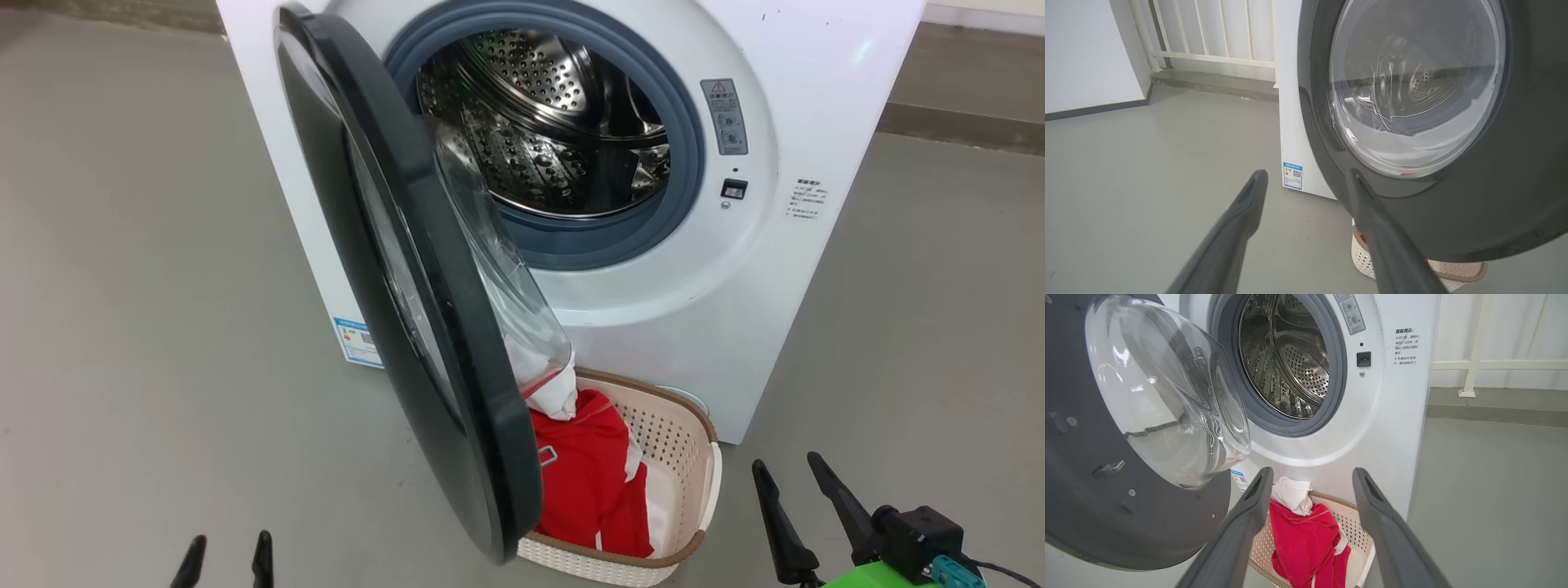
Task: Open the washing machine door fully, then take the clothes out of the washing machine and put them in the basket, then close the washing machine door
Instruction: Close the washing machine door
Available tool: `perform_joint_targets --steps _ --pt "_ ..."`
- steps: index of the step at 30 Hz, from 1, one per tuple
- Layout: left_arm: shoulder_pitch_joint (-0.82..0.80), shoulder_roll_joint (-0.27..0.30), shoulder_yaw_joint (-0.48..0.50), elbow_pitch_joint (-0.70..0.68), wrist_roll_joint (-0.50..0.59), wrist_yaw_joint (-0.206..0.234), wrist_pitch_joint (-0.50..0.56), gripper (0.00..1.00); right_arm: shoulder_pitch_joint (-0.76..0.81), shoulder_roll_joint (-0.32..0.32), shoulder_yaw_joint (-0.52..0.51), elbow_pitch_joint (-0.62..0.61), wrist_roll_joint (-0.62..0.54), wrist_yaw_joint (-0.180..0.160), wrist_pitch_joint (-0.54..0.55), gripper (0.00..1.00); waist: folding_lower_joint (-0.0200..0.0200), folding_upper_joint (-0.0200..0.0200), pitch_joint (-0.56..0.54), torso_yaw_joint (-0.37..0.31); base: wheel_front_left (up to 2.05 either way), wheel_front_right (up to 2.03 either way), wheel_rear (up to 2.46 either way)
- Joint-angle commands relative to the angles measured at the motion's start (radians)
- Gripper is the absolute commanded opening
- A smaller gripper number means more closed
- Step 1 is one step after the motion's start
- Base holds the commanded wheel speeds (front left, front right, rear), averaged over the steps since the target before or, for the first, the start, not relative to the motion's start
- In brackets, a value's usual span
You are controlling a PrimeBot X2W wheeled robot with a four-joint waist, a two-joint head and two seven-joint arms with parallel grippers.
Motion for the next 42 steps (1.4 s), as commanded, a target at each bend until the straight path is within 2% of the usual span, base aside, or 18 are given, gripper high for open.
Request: perform_joint_targets --steps 1,2,3,4,8,12,16,19,22,24,25,28,31,33,36,42 --pt "-0.024 0.009 0.022 -0.036 0.002 -0.006 -0.012 0.91 -0.038 -0.013 0.022 -0.025 0.011 0.005 -0.006 1.00 0.0000 0.0000 0.000 0.000 0.00 0.00 0.00" --pt "-0.027 0.014 0.013 -0.041 -0.005 -0.006 -0.012 0.45 -0.038 -0.013 0.022 -0.025 0.012 0.005 -0.006 1.00 0.0000 0.0000 0.000 -0.001 0.00 0.00 0.00" --pt "-0.031 0.021 0.005 -0.049 -0.016 -0.006 -0.012 0.16 -0.038 -0.013 0.021 -0.025 0.012 0.005 -0.006 1.00 0.0000 0.0000 0.000 -0.001 0.00 0.00 0.00" --pt "-0.036 0.027 0.001 -0.056 -0.030 -0.006 -0.012 0.00 -0.038 -0.013 0.021 -0.025 0.013 0.005 -0.006 1.00 0.0000 0.0000 0.000 -0.001 0.00 0.00 0.00" --pt "-0.066 0.063 -0.021 -0.092 -0.145 -0.006 -0.012 0.00 -0.039 -0.013 0.020 -0.026 0.014 0.005 -0.006 1.00 0.0000 0.0000 0.001 -0.002 0.00 0.00 0.00" --pt "-0.104 0.095 -0.019 -0.121 -0.341 -0.006 -0.012 0.00 -0.041 -0.013 0.021 -0.025 0.016 0.005 -0.006 1.00 0.0000 0.0000 0.003 -0.008 0.00 0.00 0.00" --pt "-0.145 0.109 -0.008 -0.139 -0.645 -0.006 -0.012 0.00 -0.042 -0.013 0.022 -0.025 0.020 0.005 -0.006 1.00 0.0000 0.0000 0.005 -0.019 0.00 0.00 0.00" --pt "-0.157 0.155 -0.056 -0.163 -0.909 -0.006 -0.011 0.00 -0.041 -0.013 0.023 -0.026 0.023 0.005 -0.006 1.00 0.0000 0.0000 0.007 -0.031 0.00 0.00 0.00" --pt "-0.164 0.214 -0.111 -0.214 -1.194 -0.006 0.072 0.00 -0.039 -0.013 0.021 -0.028 0.024 0.005 -0.006 1.00 0.0000 0.0000 0.012 -0.042 0.00 0.00 0.00" --pt "-0.163 0.244 -0.119 -0.243 -1.353 -0.006 0.168 0.00 -0.037 -0.013 0.019 -0.029 0.024 0.005 -0.006 1.00 0.0000 0.0000 0.015 -0.048 0.00 0.00 0.00" --pt "-0.163 0.244 -0.119 -0.243 -1.353 -0.006 0.168 0.00 -0.037 -0.013 0.019 -0.029 0.024 0.005 -0.006 1.00 0.0000 0.0000 0.015 -0.048 0.00 0.00 0.00" --pt "-0.157 0.280 -0.120 -0.279 -1.520 -0.006 0.358 0.00 -0.036 -0.013 0.021 -0.030 0.025 0.005 -0.006 1.00 0.0000 0.0000 0.020 -0.060 0.00 0.00 0.00" --pt "-0.147 0.299 -0.107 -0.298 -1.593 -0.006 0.520 0.00 -0.038 -0.013 0.022 -0.031 0.024 0.005 -0.006 1.00 0.0000 0.0000 0.028 -0.072 0.00 0.00 0.00" --pt "-0.143 0.303 -0.092 -0.301 -1.604 -0.006 0.602 0.00 -0.040 -0.013 0.022 -0.031 0.023 0.005 -0.006 1.00 0.0000 0.0000 0.034 -0.080 0.00 0.00 0.00" --pt "-0.150 0.273 -0.079 -0.304 -1.609 -0.006 0.732 0.00 -0.044 -0.013 0.021 -0.030 0.020 0.005 -0.006 1.00 0.0000 0.0000 0.042 -0.096 0.00 0.00 0.00" --pt "-0.182 0.223 -0.060 -0.274 -1.553 -0.006 0.831 0.00 -0.054 -0.013 0.026 -0.031 0.019 0.005 -0.006 1.00 0.0000 0.0000 0.054 -0.128 0.00 0.00 0.00"
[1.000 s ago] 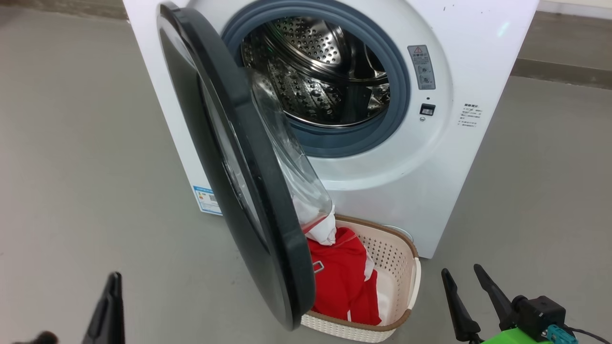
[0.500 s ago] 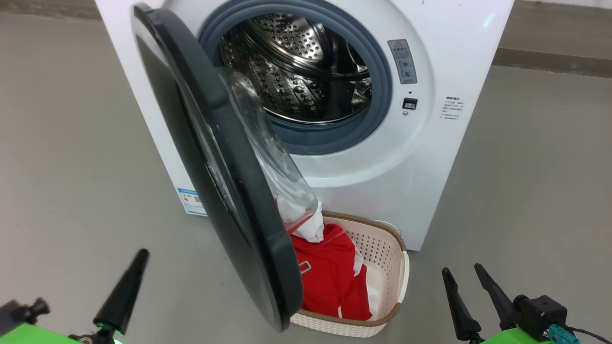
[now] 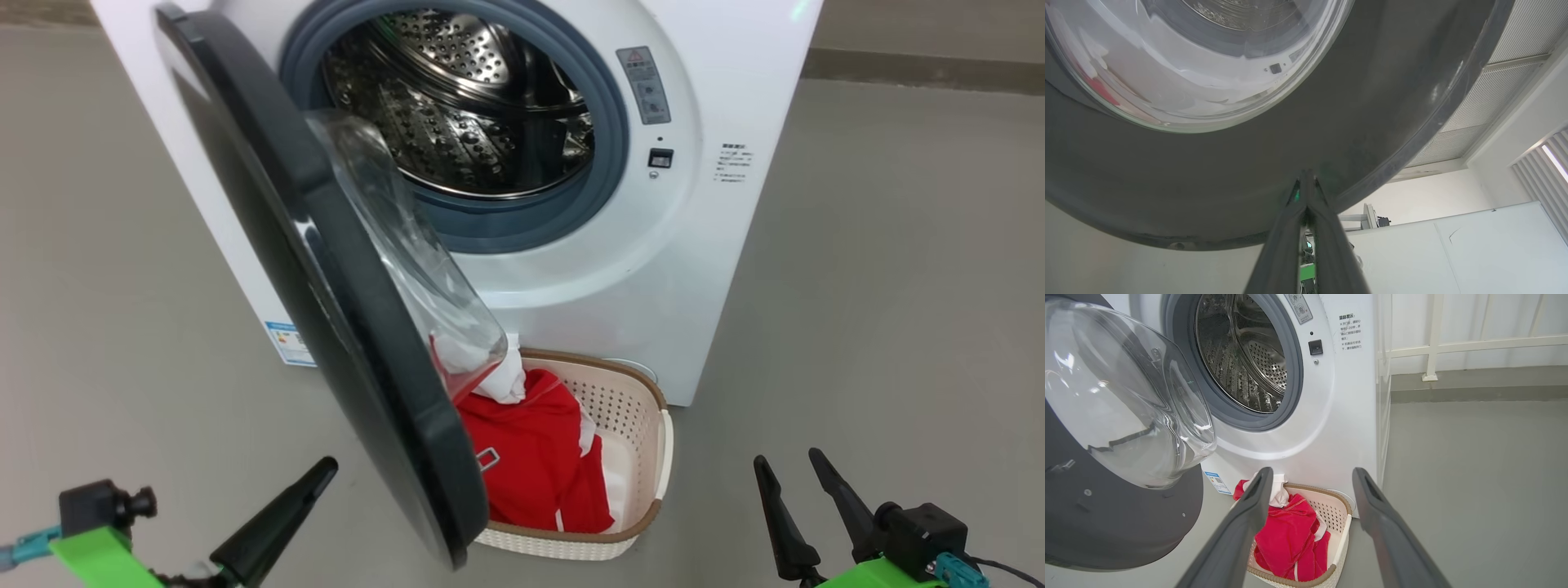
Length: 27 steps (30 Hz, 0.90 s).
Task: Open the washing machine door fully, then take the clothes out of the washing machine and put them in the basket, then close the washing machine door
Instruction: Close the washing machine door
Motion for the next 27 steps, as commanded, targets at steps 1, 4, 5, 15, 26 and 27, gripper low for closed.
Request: perform_joint_targets --steps 1,4,5,15,26,27 --pt "-0.068 0.010 0.048 -0.017 0.012 -0.006 0.010 0.00 -0.053 -0.013 0.028 -0.027 0.001 0.005 -0.006 1.00 0.0000 0.0000 0.008 -0.015 0.00 0.00 0.00" --pt "-0.099 -0.020 0.061 0.002 0.028 -0.006 0.030 0.00 -0.058 -0.013 0.029 -0.028 0.002 0.005 -0.006 1.00 0.0000 0.0000 0.015 -0.036 0.00 0.00 0.00" --pt "-0.108 -0.029 0.064 0.008 0.034 -0.006 0.036 0.00 -0.060 -0.013 0.029 -0.029 0.002 0.005 -0.006 1.00 0.0000 0.0000 0.018 -0.042 0.00 0.00 0.00" --pt "-0.184 -0.101 0.094 0.019 0.090 -0.006 0.068 0.00 -0.081 -0.013 0.022 -0.037 0.012 0.005 -0.006 1.00 0.0000 0.0000 0.062 -0.134 0.00 0.00 0.00" --pt "-0.306 -0.146 0.075 0.043 0.172 -0.006 0.011 0.00 -0.118 -0.013 0.021 -0.049 0.034 0.005 -0.006 1.00 0.0000 0.0000 0.124 -0.255 0.00 0.00 0.00" --pt "-0.306 -0.146 0.075 0.043 0.172 -0.006 0.011 0.00 -0.118 -0.013 0.021 -0.049 0.034 0.005 -0.006 1.00 0.0000 0.0000 0.124 -0.255 0.00 0.00 0.00"
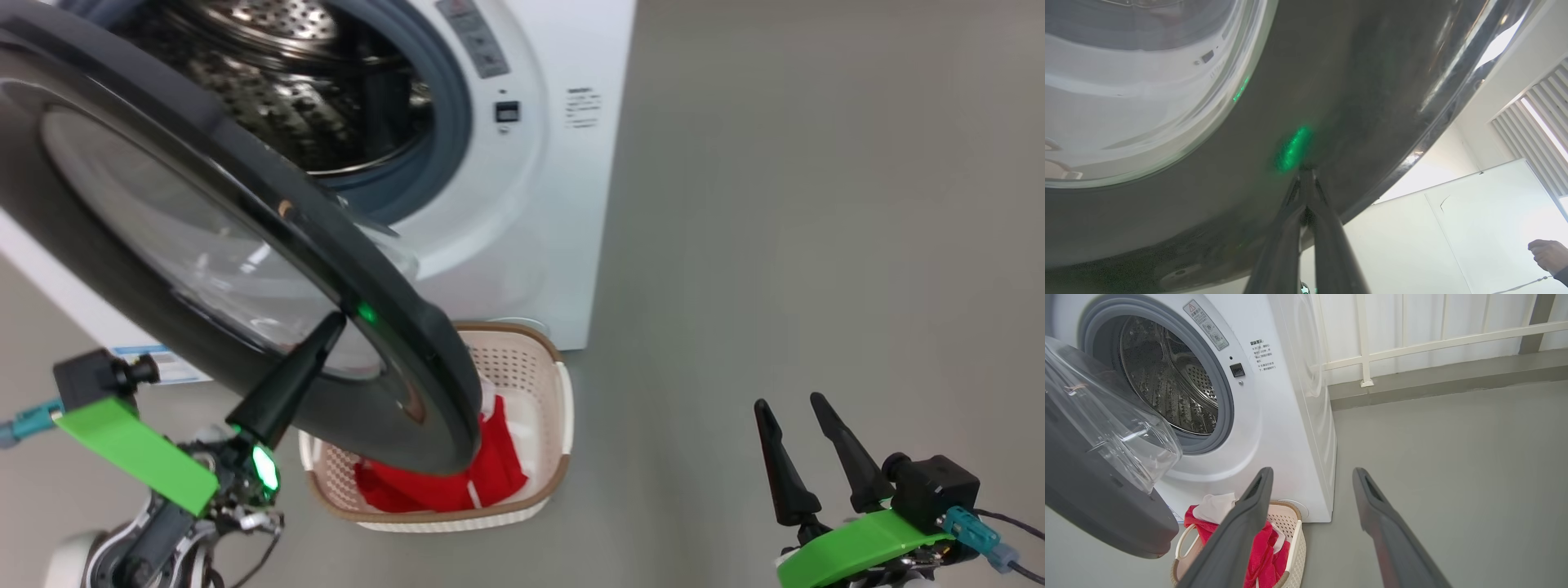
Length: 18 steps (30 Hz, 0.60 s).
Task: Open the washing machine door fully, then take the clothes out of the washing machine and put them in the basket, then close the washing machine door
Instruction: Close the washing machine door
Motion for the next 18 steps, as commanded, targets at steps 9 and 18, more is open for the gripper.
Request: perform_joint_targets --steps 9,18 --pt "-0.165 0.051 0.034 0.034 0.056 -0.007 -0.109 0.00 -0.064 -0.012 0.031 -0.042 0.031 0.005 -0.006 1.00 0.0000 0.0000 0.087 -0.157 0.00 0.00 0.00" --pt "-0.278 0.126 0.025 0.092 0.100 -0.007 -0.271 0.00 -0.081 -0.012 0.039 -0.049 0.059 0.005 -0.006 1.00 0.0000 0.0000 0.127 -0.258 0.00 0.00 0.00"
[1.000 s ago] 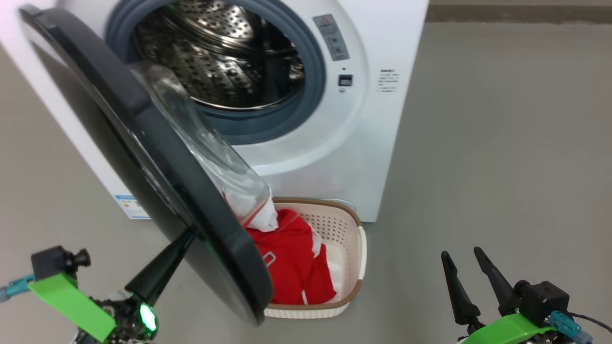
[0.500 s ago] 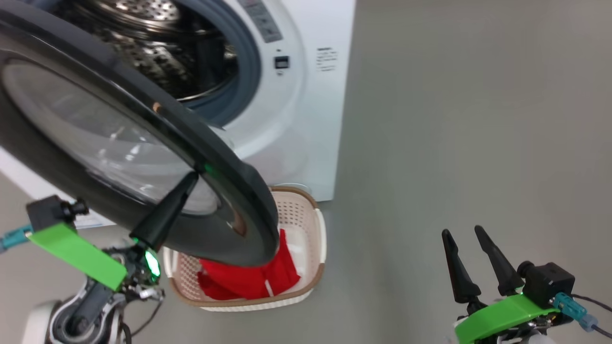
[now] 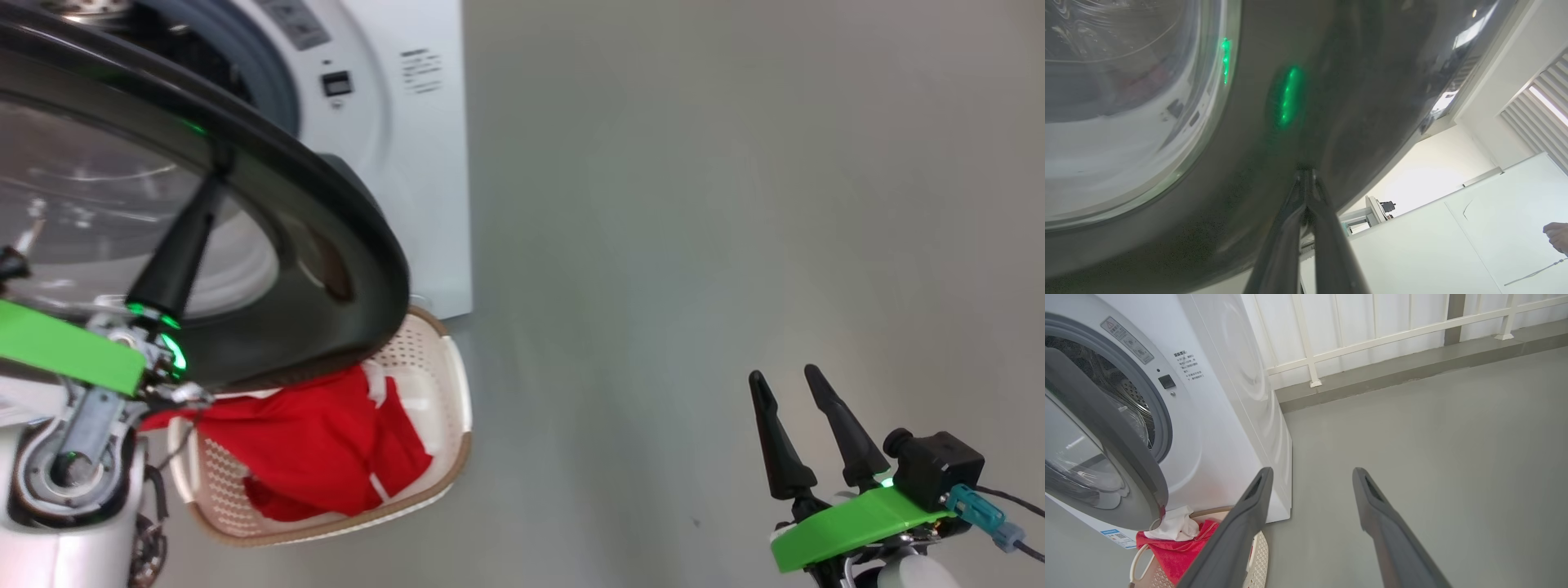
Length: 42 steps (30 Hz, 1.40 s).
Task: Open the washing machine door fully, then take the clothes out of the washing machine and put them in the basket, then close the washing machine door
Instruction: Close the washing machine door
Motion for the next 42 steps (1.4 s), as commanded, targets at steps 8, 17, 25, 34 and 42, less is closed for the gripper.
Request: perform_joint_targets --steps 8,17,25,34,42 --pt "-0.074 0.101 0.004 0.031 0.012 -0.007 -0.151 0.00 -0.033 -0.011 0.025 -0.030 0.014 0.005 -0.006 1.00 0.0000 -0.0001 0.026 -0.086 0.00 0.00 0.00" --pt "-0.007 0.134 -0.094 0.037 0.005 -0.007 -0.240 0.00 -0.022 -0.011 0.010 -0.024 -0.001 0.005 -0.006 1.00 0.0000 -0.0001 0.000 -0.033 0.00 0.00 0.00" --pt "0.090 0.148 -0.235 0.035 0.038 -0.007 -0.364 0.00 -0.011 -0.011 -0.007 -0.016 -0.030 0.005 -0.006 1.00 0.0000 -0.0001 -0.043 0.041 0.00 0.00 0.00" --pt "0.203 0.189 -0.360 0.064 0.062 -0.007 -0.534 0.64 0.019 -0.011 -0.020 -0.011 -0.052 0.005 -0.006 1.00 0.0000 -0.0001 -0.092 0.095 0.00 0.00 0.00" --pt "0.313 0.210 -0.368 0.111 0.103 -0.007 -0.593 1.00 0.052 -0.011 -0.040 -0.011 -0.070 0.005 -0.006 1.00 0.0000 -0.0001 -0.124 0.128 0.00 0.00 0.00"
